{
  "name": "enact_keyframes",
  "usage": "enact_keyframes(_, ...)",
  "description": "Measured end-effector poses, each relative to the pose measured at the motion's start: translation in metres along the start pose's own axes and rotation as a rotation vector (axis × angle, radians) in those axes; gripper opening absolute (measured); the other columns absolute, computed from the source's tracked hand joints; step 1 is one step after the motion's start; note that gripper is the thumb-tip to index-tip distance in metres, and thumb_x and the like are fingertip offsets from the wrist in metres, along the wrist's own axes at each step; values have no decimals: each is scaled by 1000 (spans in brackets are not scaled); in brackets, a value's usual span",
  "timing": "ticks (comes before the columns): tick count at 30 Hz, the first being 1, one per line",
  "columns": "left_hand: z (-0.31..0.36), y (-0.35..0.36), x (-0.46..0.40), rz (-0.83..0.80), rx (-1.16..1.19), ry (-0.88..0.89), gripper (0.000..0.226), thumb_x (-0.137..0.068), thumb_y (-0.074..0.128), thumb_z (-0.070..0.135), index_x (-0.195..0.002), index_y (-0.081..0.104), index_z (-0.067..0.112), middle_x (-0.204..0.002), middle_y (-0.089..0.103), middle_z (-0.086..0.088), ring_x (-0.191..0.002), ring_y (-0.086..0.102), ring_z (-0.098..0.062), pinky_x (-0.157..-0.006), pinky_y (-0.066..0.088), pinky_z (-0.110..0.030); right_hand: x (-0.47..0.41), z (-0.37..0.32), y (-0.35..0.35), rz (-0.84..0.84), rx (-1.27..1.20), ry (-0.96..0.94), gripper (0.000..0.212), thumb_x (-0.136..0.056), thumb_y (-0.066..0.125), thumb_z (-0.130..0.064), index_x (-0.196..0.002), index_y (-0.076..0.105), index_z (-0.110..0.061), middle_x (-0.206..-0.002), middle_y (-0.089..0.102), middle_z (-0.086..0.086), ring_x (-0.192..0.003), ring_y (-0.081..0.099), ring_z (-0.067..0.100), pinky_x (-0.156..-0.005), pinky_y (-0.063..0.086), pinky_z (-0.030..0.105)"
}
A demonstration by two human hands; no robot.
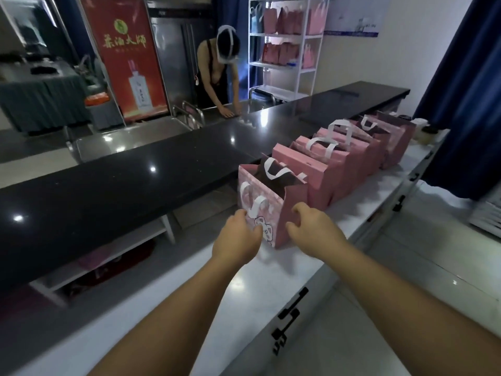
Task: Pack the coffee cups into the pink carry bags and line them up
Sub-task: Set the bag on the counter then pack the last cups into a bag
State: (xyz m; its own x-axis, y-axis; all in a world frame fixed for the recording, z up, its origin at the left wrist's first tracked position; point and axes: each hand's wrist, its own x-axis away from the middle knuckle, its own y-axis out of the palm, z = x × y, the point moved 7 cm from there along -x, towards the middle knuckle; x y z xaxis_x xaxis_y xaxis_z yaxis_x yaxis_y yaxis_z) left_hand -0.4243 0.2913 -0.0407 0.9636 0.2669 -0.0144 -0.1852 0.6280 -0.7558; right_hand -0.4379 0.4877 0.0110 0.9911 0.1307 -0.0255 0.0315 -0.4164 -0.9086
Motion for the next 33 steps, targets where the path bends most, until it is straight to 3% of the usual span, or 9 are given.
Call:
enact_keyframes(7,3,19,-74,-38,-11,-19,56,-90,51,69,-130,55,30,-124,67,5,-100,70,-18,-85,64,-44,-81,14,-6,44,19,20,37,-93,59,-36,-125,58,-16,-111,66,10,-105,63,37,-84,55,44)
enact_keyframes(12,6,31,-119,-24,-43,-58,58,-93,49,61,-142,52,30,-127,67,2,-98,71,-19,-81,65,-41,-152,12,-9,48,57,-39,41,-92,60,-36,-127,57,-15,-121,60,11,-116,55,35,-95,51,47)
enact_keyframes(16,17,41,-155,-3,-73,-101,53,-95,45,59,-136,57,26,-118,71,1,-90,69,-16,-72,61,-34,-206,16,-9,15,63,-85,50,-89,64,-36,-133,54,-16,-125,59,9,-118,54,32,-97,51,49)
enact_keyframes(21,28,58,-184,-32,-175,-267,52,-87,43,69,-103,63,23,-85,67,1,-73,68,-17,-68,63,-37,-256,20,5,-67,134,-211,47,-82,70,-32,-124,54,-17,-119,63,7,-108,59,30,-84,54,41)
enact_keyframes(24,37,67,-196,-63,-250,-321,48,-87,45,66,-81,61,21,-82,61,-2,-70,67,-21,-67,62,-38,-274,22,16,-124,197,-256,48,-85,69,-25,-127,49,-16,-121,61,7,-106,62,32,-76,51,41)
enact_keyframes(27,34,73,-201,-59,-237,-430,34,-88,52,50,-102,60,20,-87,66,-2,-72,71,-22,-71,63,-39,-285,26,26,-151,301,-296,55,-89,67,-14,-139,43,-15,-119,62,8,-98,68,32,-68,52,42)
enact_keyframes(29,30,75,-200,-37,-189,-493,29,-89,52,36,-113,54,20,-91,69,-3,-72,73,-25,-73,64,-41,-292,29,32,-176,338,-304,58,-90,65,-8,-143,42,-13,-119,61,9,-94,69,32,-70,56,42)
enact_keyframes(33,23,72,-193,24,-112,-536,22,-92,46,22,-110,59,24,-86,68,-1,-72,70,-23,-67,61,-36,-304,26,36,-290,358,-272,51,-93,63,-10,-142,50,-11,-112,58,8,-100,66,34,-83,57,47)
